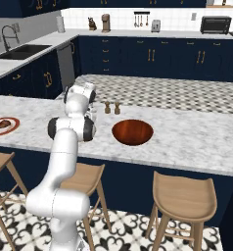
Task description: Pick the chicken drumstick and broccoli from their plates and place them in the bowl. Then put the bowl in the fridge.
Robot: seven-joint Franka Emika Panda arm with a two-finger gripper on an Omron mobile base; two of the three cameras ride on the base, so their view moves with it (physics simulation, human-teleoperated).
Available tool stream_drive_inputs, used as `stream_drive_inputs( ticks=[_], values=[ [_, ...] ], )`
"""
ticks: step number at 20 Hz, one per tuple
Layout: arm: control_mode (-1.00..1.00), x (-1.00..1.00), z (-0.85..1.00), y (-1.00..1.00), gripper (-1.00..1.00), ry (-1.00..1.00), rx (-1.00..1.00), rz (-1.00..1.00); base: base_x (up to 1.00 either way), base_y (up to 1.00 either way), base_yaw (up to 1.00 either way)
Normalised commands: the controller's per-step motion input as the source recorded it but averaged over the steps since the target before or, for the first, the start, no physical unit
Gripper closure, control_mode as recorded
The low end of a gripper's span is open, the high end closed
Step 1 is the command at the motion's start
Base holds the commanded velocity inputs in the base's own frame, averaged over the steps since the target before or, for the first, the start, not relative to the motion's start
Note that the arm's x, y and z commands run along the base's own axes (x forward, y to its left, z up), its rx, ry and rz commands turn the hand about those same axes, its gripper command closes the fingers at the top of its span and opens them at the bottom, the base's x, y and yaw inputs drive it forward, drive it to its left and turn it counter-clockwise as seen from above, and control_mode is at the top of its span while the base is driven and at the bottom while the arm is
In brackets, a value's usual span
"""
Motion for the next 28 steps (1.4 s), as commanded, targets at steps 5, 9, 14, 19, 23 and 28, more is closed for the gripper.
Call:
stream_drive_inputs(
  ticks=[5,9,14,19,23,28],
  values=[
    [-1.00,-0.73,-0.13,0.00,-1.00,0.00,0.00,-0.09,0.00,0.00,0.00],
    [-1.00,-1.00,-0.10,0.04,-1.00,-0.26,0.00,-0.02,0.00,0.00,0.00],
    [-1.00,-0.71,0.00,0.00,-1.00,-0.37,0.00,-0.01,0.00,0.00,0.00],
    [-1.00,0.00,-0.08,-0.09,-1.00,-0.26,0.14,0.01,0.00,0.00,0.00],
    [-1.00,0.18,0.00,-0.16,-1.00,-0.07,0.17,0.01,0.00,0.00,0.00],
    [-1.00,0.49,0.00,-0.01,-1.00,0.05,0.09,0.00,0.00,0.00,0.00]
  ],
)
